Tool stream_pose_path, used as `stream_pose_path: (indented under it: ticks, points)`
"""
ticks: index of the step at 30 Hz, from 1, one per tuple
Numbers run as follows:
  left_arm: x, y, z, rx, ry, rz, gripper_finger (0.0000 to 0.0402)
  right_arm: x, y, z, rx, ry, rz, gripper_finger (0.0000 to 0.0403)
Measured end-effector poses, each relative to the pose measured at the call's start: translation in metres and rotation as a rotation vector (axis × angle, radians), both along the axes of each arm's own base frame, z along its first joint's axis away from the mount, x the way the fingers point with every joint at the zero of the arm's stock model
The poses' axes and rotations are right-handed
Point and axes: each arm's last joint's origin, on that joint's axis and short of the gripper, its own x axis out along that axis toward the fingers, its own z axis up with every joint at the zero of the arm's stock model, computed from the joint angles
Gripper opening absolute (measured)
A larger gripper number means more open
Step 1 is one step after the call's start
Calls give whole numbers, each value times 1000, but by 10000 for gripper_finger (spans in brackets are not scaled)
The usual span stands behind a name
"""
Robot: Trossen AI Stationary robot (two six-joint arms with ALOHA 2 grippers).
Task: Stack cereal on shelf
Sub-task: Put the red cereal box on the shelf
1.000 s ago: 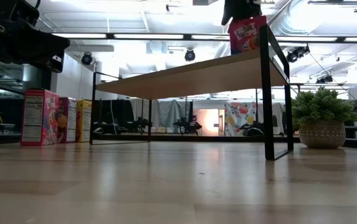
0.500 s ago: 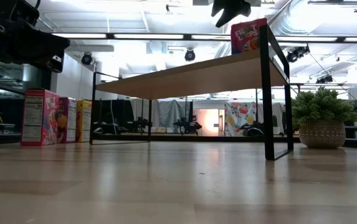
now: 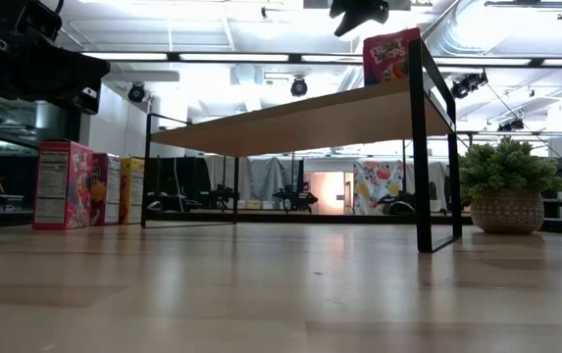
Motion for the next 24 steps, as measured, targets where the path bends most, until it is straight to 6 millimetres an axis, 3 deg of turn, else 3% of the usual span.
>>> stream_pose_path:
  ticks: [6, 11, 15, 21, 24]
  points:
    - [0, 0, 0, 1, 0, 0, 0, -22, 7, 18, -30, -51, 30, 192]
    - [0, 0, 0, 1, 0, 0, 0, -28, 30, 30, -63, -125, 112, 175]
    - [0, 0, 0, 1, 0, 0, 0, -21, 56, 29, -128, -145, 188, 125]
    - [0, 0, 0, 0, 0, 0, 0, -16, 90, 22, -238, -110, 287, 18]
    - [0, 0, 0, 0, 0, 0, 0, -19, 99, 21, -255, -85, 294, 11]
